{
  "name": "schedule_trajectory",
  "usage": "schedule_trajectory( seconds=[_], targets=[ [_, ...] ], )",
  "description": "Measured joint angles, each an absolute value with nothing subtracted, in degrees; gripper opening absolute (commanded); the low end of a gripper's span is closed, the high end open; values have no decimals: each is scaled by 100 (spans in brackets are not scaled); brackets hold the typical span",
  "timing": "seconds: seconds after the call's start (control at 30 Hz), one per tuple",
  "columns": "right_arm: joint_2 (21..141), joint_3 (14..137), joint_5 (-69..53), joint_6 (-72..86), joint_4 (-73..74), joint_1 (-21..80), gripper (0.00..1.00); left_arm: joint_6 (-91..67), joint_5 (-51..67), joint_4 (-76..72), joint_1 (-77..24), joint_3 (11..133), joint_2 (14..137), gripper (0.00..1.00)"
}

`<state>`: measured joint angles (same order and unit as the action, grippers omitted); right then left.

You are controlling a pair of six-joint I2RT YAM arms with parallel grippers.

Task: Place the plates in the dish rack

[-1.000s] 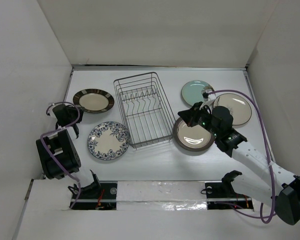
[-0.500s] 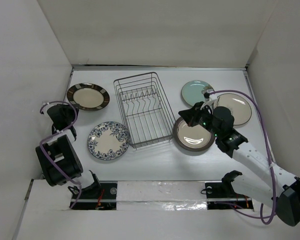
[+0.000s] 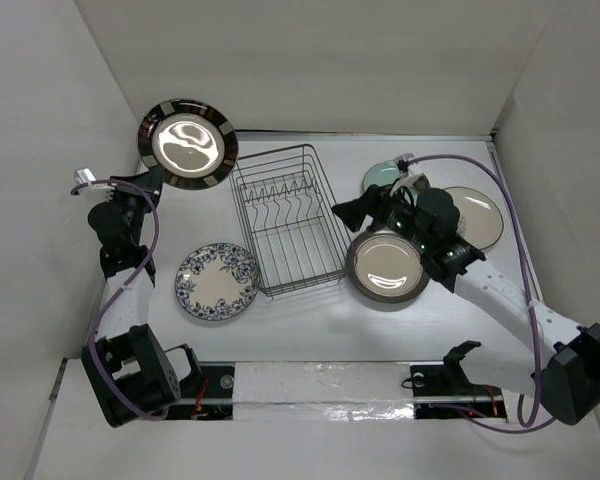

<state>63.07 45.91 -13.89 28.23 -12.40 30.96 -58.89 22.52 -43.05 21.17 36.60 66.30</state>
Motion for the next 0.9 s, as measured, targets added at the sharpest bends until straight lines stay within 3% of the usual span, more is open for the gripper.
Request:
schedule_trajectory(
  seconds=[0.2,0.6,0.77,0.9],
  targets=[
    [7463,5940,-1634,2917,-1695,3162,93,-6036,2753,-4401,1671,3607,6228,0],
    [9336,7535,-2578,2921,-1739,3111,95,-6646,4167,-5212,1326,2954,5822,0],
    [9679,7590,-3041,3048,-1874,3188,83,-6761,4678,-5682,1153,2873,5883,0],
    [9870,7636,-3275,3135,-2005,3264,54,-6816,5006,-6117,998,2755,6158,0]
  ],
)
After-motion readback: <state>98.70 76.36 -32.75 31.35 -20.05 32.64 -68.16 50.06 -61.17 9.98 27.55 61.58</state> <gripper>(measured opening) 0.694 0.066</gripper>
